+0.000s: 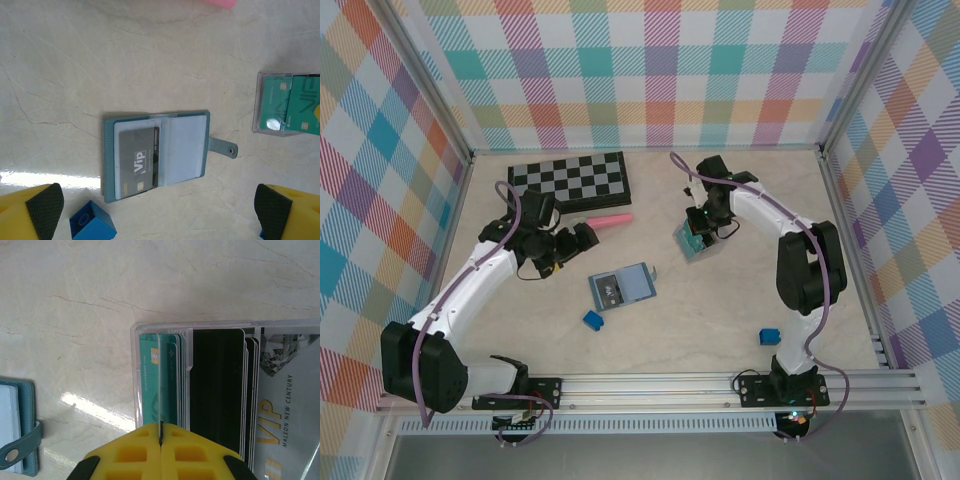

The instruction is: Take the credit cards out of the card holder

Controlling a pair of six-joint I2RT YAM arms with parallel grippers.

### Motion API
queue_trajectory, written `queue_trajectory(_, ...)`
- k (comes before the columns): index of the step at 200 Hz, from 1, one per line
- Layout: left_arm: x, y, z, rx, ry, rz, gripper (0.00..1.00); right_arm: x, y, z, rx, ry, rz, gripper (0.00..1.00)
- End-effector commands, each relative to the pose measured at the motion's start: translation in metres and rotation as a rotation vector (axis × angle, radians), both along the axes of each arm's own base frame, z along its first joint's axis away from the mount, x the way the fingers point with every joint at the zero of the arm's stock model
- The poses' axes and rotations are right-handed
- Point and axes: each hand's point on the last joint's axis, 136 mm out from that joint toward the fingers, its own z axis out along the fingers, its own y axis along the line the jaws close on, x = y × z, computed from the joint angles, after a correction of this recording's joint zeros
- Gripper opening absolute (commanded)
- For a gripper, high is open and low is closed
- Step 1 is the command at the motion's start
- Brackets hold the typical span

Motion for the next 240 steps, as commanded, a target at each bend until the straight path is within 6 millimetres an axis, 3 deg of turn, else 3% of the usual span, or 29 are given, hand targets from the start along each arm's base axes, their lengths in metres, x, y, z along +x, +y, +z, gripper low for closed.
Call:
queue_trajectory(1, -0.002, 0.004, -0.003, 0.004, 0.013, -0.01, 1.0, 0.003, 0.001, 0.0, 0.01, 0.006, 0.029, 0.02)
queue_trajectory(48, -0.002, 0.002, -0.004, -0.001, 0.024, -0.008, 1.0, 0.002, 0.0, 0.0, 0.003, 0.028, 0.002, 0.27)
queue_trajectory(97, -0.002, 0.0, -0.014, -0.013, 0.071, 0.013, 1.0, 0.002, 0.0, 0.038, 0.051, -0.014, -0.091, 0.39)
queue_trajectory(124, -0.003, -0.005, -0.026, -0.042, 0.12, 0.025, 1.0, -0.009, 0.013, 0.055, 0.111, -0.018, -0.108, 0.43)
queue_trajectory(149, -0.006, -0.007, -0.04, -0.059, 0.153, 0.041, 1.0, -0.03, 0.045, 0.06, 0.175, 0.005, -0.082, 0.44)
queue_trajectory(176, -0.013, -0.011, -0.058, -0.072, 0.183, 0.053, 0.92, -0.06, 0.098, 0.053, 0.242, 0.071, -0.014, 0.44)
queue_trajectory(215, -0.024, -0.022, -0.083, -0.095, 0.225, 0.045, 0.64, -0.098, 0.163, 0.024, 0.335, 0.252, 0.051, 0.4)
queue_trajectory(240, -0.025, -0.03, -0.092, -0.095, 0.24, 0.023, 0.48, -0.111, 0.185, 0.004, 0.343, 0.331, 0.065, 0.36)
